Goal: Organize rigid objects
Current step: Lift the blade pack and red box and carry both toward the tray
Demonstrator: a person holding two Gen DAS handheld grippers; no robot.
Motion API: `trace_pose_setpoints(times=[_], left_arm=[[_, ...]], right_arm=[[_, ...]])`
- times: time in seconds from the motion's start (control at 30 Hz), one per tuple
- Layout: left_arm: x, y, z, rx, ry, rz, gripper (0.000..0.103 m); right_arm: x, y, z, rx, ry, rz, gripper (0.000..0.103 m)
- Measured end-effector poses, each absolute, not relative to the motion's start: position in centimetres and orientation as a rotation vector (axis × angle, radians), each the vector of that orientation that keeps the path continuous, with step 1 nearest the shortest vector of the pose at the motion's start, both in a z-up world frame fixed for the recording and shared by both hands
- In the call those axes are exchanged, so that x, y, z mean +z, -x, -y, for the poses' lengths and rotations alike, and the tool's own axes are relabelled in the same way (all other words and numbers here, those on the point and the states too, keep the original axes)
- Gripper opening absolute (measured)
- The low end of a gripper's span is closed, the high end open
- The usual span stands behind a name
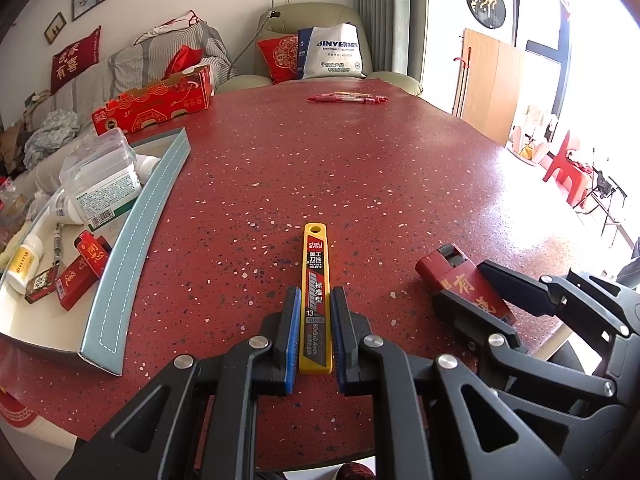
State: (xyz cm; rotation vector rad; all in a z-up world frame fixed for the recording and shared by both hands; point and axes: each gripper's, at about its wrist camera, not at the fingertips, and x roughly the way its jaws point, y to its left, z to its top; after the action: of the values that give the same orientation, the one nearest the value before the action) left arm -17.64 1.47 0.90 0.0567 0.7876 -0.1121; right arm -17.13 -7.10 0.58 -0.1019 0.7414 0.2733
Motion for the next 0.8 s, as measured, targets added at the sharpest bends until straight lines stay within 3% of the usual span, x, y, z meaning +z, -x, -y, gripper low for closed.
trace_pose_setpoints(times=[0.4,0.8], left_arm=[[2.1,18.1,-2.6,-0.082,-0.042,-0.758,0.015],[6.6,19.3,-5.8,-0.044,0.011,-0.653,0.015]], right_arm=[[1.9,17.3,6.0,0.283,0.121,-0.720,0.035],[5.8,17.7,3.6,0.334,0.126,-0.642,0.035]])
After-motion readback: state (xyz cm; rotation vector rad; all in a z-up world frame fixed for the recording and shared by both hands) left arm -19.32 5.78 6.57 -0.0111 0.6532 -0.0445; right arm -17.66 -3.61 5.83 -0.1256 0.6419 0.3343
